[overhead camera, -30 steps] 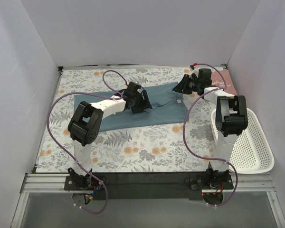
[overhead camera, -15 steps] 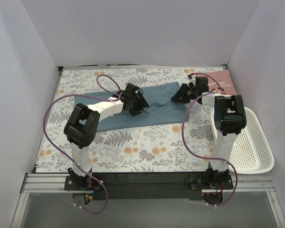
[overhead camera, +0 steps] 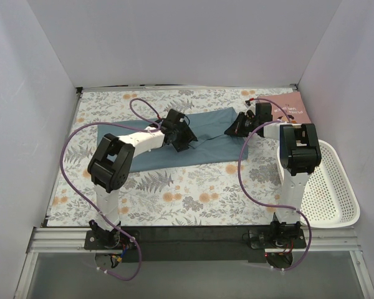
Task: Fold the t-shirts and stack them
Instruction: Fold the tshirt
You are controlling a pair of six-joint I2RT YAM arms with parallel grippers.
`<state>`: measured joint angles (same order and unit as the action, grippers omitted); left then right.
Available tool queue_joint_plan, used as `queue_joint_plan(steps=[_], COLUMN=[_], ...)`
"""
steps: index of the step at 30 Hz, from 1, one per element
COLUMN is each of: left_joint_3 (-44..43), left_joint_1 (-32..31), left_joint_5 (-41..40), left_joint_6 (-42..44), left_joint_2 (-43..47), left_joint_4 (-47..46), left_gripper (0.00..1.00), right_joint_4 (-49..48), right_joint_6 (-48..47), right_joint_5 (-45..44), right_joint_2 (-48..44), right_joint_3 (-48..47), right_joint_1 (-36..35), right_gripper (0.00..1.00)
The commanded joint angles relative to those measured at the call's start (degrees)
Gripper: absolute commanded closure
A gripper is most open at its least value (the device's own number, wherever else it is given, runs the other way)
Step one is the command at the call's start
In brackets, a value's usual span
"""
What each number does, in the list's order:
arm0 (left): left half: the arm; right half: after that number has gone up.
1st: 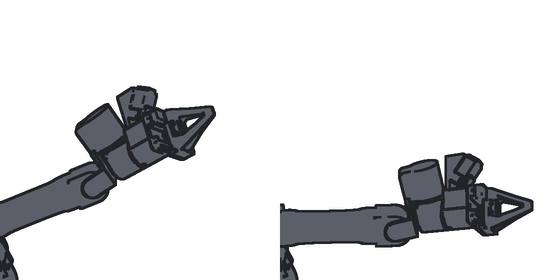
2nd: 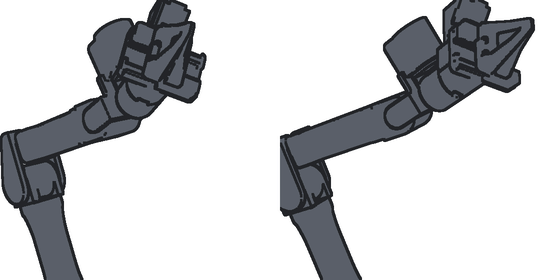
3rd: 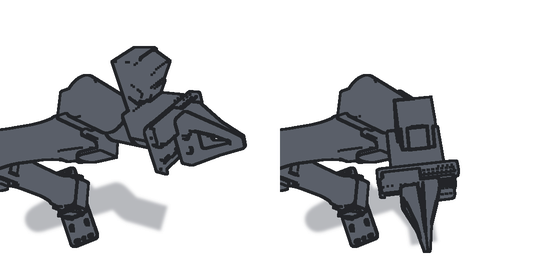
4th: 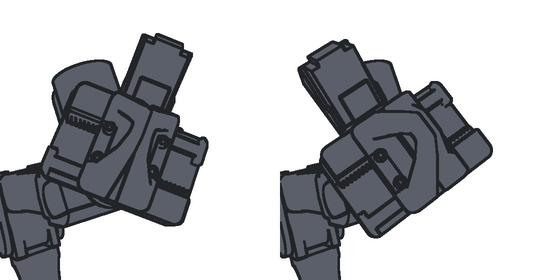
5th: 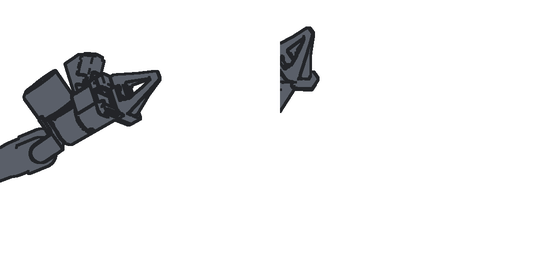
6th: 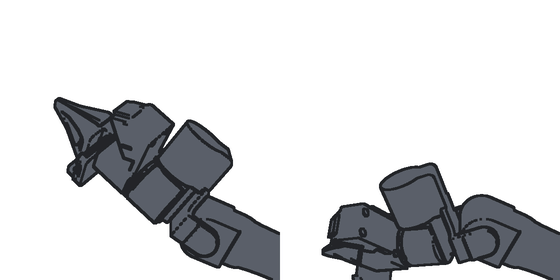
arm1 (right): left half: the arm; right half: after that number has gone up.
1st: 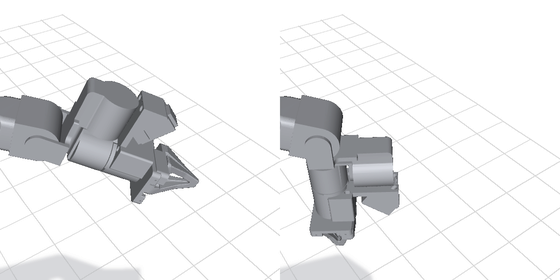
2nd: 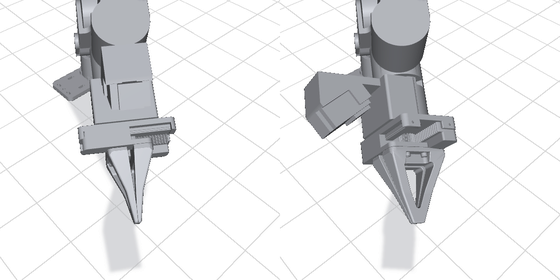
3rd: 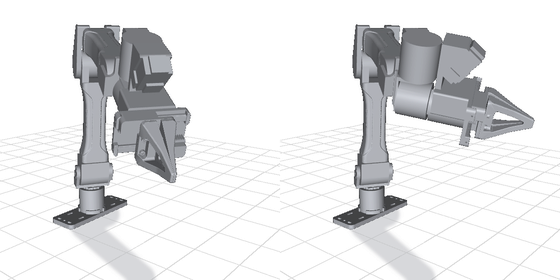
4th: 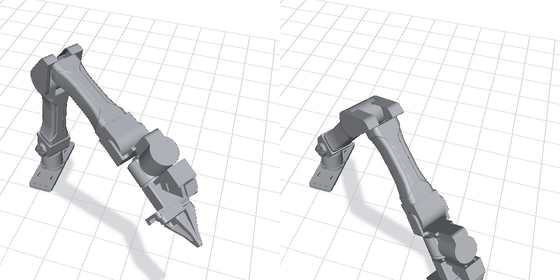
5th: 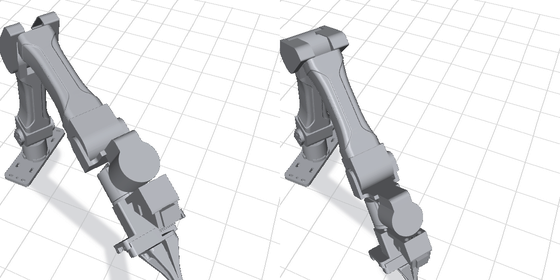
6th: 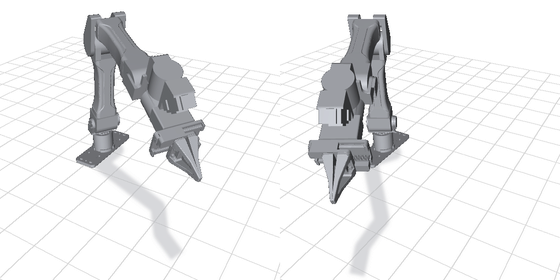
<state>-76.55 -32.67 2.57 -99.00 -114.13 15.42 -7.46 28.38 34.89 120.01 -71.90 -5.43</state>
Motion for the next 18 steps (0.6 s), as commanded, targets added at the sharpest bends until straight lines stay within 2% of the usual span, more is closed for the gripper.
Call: queue_joint_plan(steps=[1,4,11,15,16,18], left_joint_3=[-2.2,-2.5,-2.8,-3.5,-3.6,-3.6], left_joint_1=[-0.5,-0.5,-0.9,-0.9,-1.0,-1.1], left_joint_5=[0.2,0.3,0.2,0.2,0.4,0.2], left_joint_6=[-1.1,-1.5,-2.5,-2.9,-2.9,-2.8], left_joint_2=[0.0,-0.9,-3.2,-4.2,-4.2,-3.6], left_joint_4=[-0.6,-0.7,-0.6,-0.2,-0.1,-0.1], left_gripper=[0.48,0.51,0.54,0.63,0.7,0.74], right_joint_4=[-1.5,-1.4,-1.6,-1.5,-1.5,-1.5], right_joint_6=[-0.5,-0.6,-0.7,-0.9,-1.0,-1.0], right_joint_5=[1.1,1.4,2.0,2.5,2.6,2.7], right_joint_2=[-1.3,-1.4,-1.6,-1.4,-1.5,-1.7], right_joint_3=[-2.4,-2.5,-2.6,-2.8,-2.9,-2.8], right_joint_1=[-0.3,-0.4,-0.3,-0.4,-0.4,-0.4], right_gripper=[0.92,0.99,0.99,0.99,0.99,0.99])
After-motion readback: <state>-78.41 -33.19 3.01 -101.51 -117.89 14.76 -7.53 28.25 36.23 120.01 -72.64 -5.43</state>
